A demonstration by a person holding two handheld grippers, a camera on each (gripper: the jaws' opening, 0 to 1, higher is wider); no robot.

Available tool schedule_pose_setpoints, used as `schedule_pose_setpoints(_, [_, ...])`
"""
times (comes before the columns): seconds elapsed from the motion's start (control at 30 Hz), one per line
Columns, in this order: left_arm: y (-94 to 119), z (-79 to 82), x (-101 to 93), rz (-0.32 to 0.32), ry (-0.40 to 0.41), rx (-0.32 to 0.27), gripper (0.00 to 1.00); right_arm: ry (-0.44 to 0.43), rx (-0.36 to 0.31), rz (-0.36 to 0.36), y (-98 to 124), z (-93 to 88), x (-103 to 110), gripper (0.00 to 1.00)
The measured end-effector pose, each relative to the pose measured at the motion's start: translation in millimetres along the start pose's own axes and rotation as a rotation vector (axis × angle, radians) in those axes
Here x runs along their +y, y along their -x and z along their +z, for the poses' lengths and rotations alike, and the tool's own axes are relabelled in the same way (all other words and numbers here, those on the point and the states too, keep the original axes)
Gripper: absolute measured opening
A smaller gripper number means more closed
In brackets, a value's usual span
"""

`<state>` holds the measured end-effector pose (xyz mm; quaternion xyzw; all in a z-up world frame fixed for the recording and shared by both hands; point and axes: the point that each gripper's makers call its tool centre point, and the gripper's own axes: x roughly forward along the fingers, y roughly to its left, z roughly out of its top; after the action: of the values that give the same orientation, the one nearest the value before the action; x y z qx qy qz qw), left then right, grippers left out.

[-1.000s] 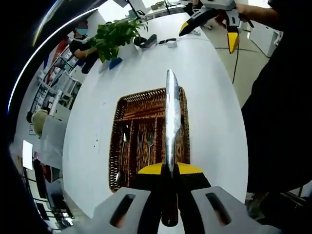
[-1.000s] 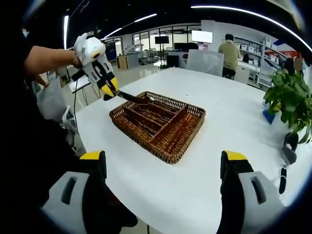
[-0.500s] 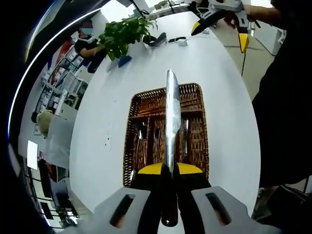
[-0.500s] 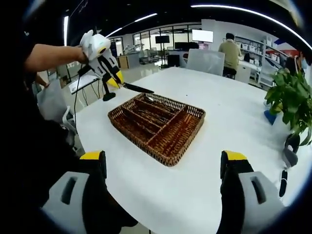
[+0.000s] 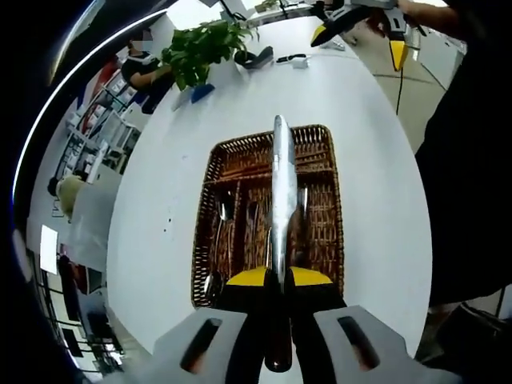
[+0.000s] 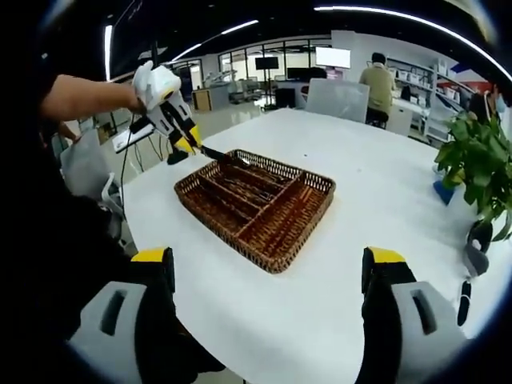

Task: Arrange the knives, forks, and spoons in their matching storage slots by inserting each utensil handle-first until every utensil is classified and aligned in the correct compartment

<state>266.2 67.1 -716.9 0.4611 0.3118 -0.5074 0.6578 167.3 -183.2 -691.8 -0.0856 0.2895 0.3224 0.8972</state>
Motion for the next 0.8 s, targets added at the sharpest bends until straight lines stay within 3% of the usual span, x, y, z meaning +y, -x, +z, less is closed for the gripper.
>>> schedule_pose_setpoints(0.2, [-19, -7.0, -8.3, -0.018, 0.019, -0.001, 0.06, 0.017, 0.009, 0.016, 0, 2.3, 5, 1.00])
schedule_pose_setpoints(0.53, [-44, -18.2, -19.7, -0.046, 0.031, 0.013, 0.06, 0.022, 0.032, -0.001, 2, 0.1, -4, 1.00])
schedule_pose_setpoints(0.6, [-49, -19.7, -21.0, -0.048, 0.032, 0.016, 0.06, 0.011, 0.017, -0.013, 3, 3.8, -7, 1.00])
schedule_pose_setpoints(0.7, [-58, -25.0, -24.7, -0.057, 0.030, 0.030, 0.06, -0.001, -0.066, -0.100, 1, 17.9, -20, 1.00])
schedule_pose_setpoints(0.8, [-66, -30.6, -33.4, -0.080, 0.001, 0.053, 0.06, 0.015, -0.058, -0.081, 3, 17.7, -17, 1.00])
